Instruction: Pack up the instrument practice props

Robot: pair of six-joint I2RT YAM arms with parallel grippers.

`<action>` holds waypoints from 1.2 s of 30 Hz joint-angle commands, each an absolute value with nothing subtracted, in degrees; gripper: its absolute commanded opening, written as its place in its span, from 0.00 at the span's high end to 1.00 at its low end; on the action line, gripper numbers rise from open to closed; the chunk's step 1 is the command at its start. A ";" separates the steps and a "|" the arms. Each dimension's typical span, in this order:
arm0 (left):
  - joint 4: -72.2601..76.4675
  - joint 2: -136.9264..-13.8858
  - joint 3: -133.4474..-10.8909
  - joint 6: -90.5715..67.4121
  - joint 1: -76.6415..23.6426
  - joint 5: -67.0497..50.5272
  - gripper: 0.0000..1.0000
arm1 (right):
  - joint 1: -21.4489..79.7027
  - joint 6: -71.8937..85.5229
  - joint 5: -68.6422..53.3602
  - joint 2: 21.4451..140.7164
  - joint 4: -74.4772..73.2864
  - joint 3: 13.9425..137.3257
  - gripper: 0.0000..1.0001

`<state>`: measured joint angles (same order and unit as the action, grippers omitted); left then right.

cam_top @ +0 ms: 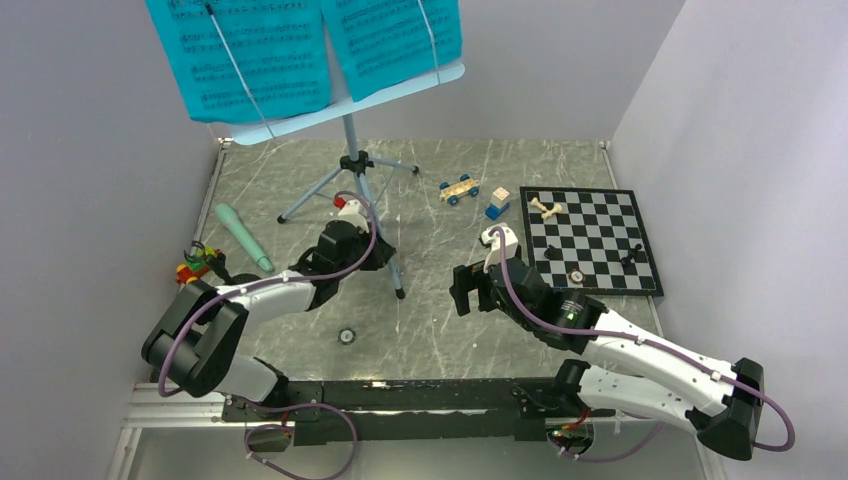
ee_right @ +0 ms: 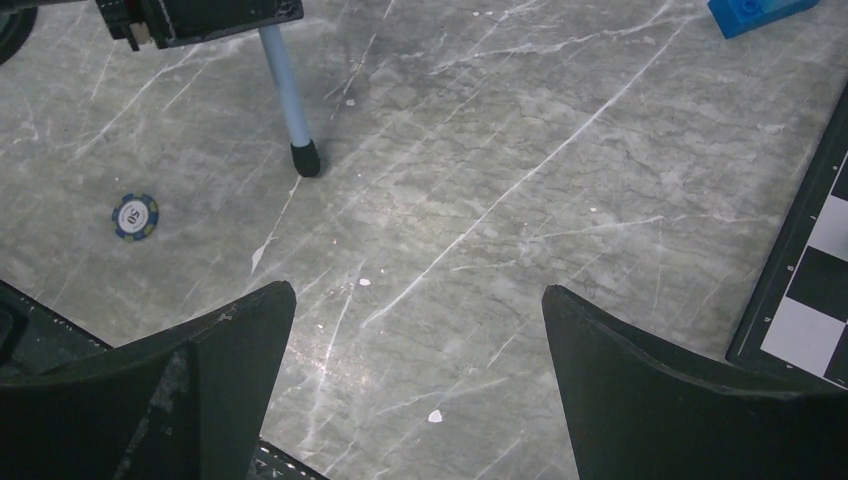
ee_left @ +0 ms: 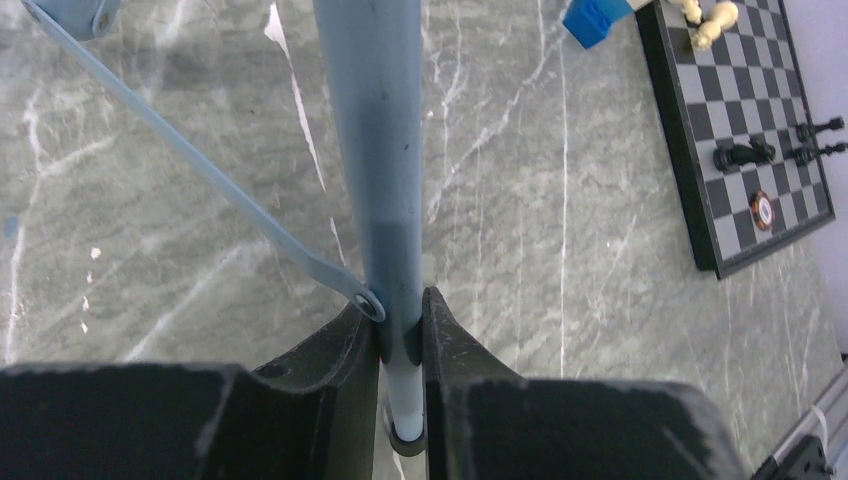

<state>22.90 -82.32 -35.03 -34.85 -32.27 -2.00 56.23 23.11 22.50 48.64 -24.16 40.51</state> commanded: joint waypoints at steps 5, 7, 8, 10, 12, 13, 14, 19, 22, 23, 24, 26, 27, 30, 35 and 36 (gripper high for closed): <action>29.11 -76.03 -30.45 -34.60 -34.10 -14.14 1.00 | 55.96 23.07 23.96 46.95 -24.58 42.24 0.00; 30.26 -75.10 -28.77 -35.11 -34.71 -15.20 1.00 | 55.99 22.88 24.29 46.65 -24.98 42.63 0.00; 30.78 -74.61 -28.00 -35.40 -35.10 -15.73 1.00 | 55.99 22.83 24.48 46.55 -25.30 42.81 0.00; 31.74 -73.72 -26.53 -35.94 -35.84 -17.29 1.00 | 55.99 22.70 24.76 46.02 -26.28 43.26 0.00; 33.02 -72.73 -24.88 -36.31 -36.59 -18.84 1.00 | 55.95 22.63 24.57 45.06 -27.29 43.21 0.00; 33.45 -72.23 -24.14 -36.48 -36.93 -19.57 1.00 | 55.98 22.55 24.38 44.35 -27.71 42.90 0.00; 33.78 -71.53 -23.26 -36.49 -37.32 -20.31 1.00 | 55.99 22.57 24.42 43.80 -28.24 42.65 0.00; 34.02 -69.49 -21.29 -36.12 -38.82 -23.58 1.00 | 55.99 23.65 25.44 40.87 -30.57 41.55 0.00; 33.43 -68.25 -20.20 -35.85 -39.21 -24.82 1.00 | 55.97 24.35 25.72 39.58 -31.47 41.35 0.00; 33.36 -67.76 -19.76 -35.92 -39.33 -25.06 1.00 | 55.98 24.50 25.76 39.37 -31.67 41.31 0.00; 33.13 -67.24 -19.31 -36.01 -39.35 -25.06 1.00 | 55.99 24.66 25.75 39.10 -31.83 41.24 0.00; 32.34 -66.31 -18.55 -36.10 -39.37 -24.98 1.00 | 56.00 24.99 25.88 38.81 -31.99 41.22 0.00; 32.12 -65.75 -18.03 -36.16 -39.33 -24.87 1.00 | 55.99 25.09 25.84 38.75 -31.93 41.20 0.00; 31.12 -63.61 -16.03 -36.44 -39.31 -23.77 1.00 | 55.98 25.35 25.74 38.53 -31.74 41.05 0.00; 29.01 -58.97 -12.61 -36.82 -39.32 -21.38 1.00 | 55.95 25.42 25.64 38.50 -31.64 40.96 0.00; 28.66 -58.12 -11.87 -36.96 -39.29 -21.12 1.00 | 55.98 25.47 25.58 38.53 -31.71 40.91 0.00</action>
